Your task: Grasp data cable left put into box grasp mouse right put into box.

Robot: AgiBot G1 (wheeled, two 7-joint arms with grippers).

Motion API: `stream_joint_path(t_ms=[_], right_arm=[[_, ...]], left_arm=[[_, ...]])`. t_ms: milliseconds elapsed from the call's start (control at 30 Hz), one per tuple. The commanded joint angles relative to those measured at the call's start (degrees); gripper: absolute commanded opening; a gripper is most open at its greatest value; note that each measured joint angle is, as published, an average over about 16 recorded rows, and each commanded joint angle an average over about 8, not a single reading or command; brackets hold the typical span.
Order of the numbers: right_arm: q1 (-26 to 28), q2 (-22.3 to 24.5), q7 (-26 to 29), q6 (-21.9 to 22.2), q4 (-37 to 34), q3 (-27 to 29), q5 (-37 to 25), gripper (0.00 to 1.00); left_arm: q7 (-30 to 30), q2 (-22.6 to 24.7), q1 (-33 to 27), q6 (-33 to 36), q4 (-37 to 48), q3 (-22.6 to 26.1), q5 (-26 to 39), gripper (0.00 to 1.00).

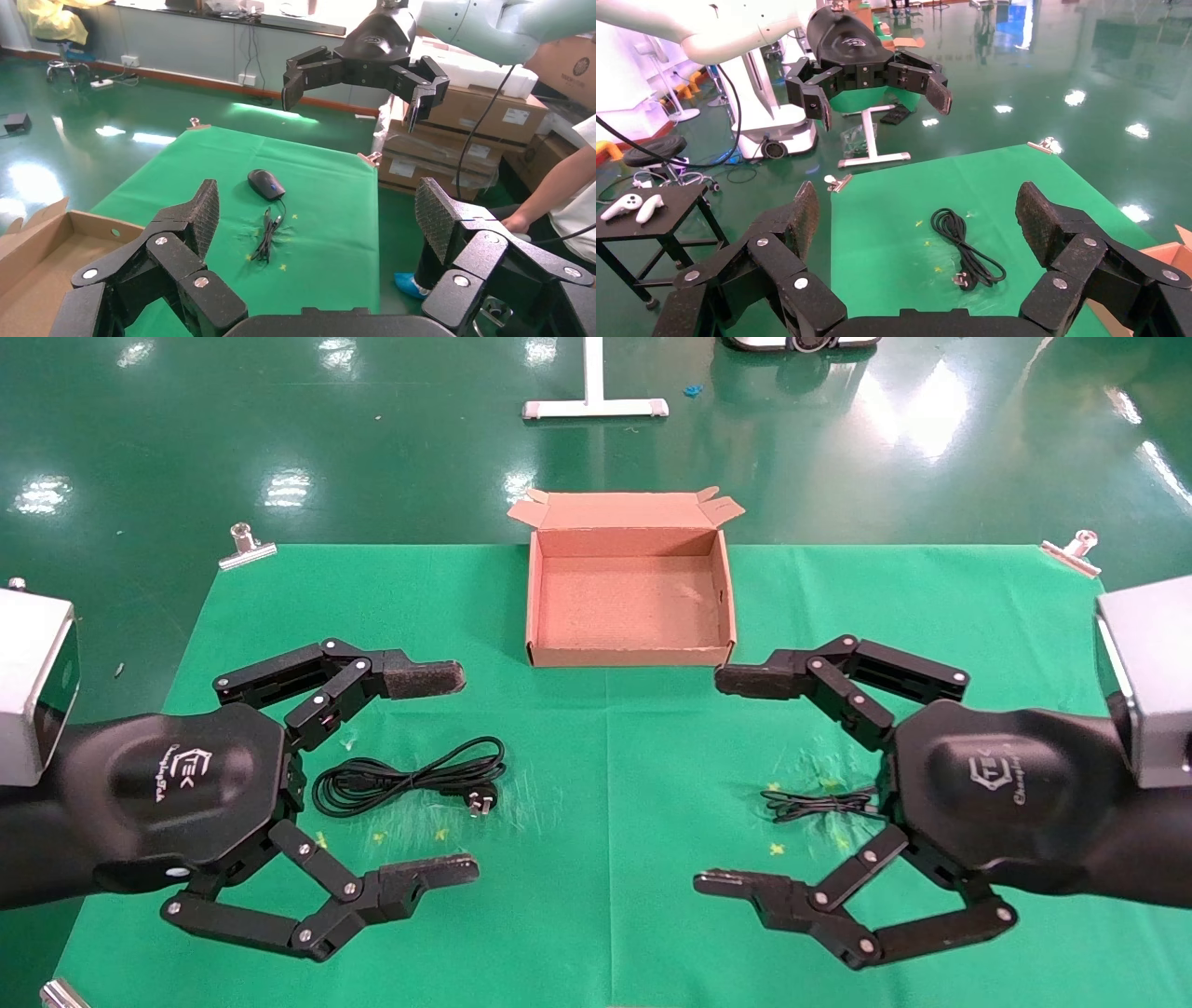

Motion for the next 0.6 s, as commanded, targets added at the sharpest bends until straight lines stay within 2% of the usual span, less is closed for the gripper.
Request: stream_joint_path(t_ms=[33,600], right_arm=[[0.0,0.0,0.0,0.0,0.0,0.0,0.0,1.00],[0.0,0.0,0.0,0.0,0.0,0.0,0.0,1.00]], left_arm=[[0.0,0.0,0.0,0.0,0.0,0.0,0.0,1.00],[0.0,0.0,0.0,0.0,0.0,0.0,0.0,1.00]])
